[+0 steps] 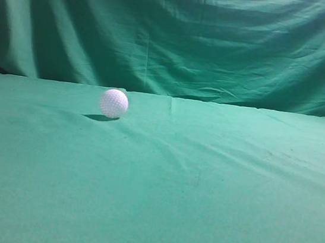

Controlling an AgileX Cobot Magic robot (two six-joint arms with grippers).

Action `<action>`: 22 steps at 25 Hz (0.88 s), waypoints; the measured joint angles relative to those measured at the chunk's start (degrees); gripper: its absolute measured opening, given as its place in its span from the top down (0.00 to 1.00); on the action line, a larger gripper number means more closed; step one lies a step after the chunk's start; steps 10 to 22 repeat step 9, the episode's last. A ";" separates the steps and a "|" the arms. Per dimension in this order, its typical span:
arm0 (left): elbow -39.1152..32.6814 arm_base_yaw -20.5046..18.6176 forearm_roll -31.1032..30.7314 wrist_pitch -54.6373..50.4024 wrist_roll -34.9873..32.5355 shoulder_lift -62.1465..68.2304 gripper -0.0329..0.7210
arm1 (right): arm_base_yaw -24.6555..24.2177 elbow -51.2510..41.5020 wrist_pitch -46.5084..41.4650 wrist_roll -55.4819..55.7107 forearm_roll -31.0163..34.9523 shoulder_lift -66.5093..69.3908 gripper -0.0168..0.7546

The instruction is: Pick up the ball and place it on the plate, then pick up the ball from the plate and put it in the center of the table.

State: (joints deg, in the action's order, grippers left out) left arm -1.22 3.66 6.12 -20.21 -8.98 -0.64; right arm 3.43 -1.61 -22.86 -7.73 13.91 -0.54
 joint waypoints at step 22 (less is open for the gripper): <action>0.00 0.00 -0.09 0.00 0.00 0.00 0.96 | 0.00 0.00 0.00 0.00 0.10 0.00 0.98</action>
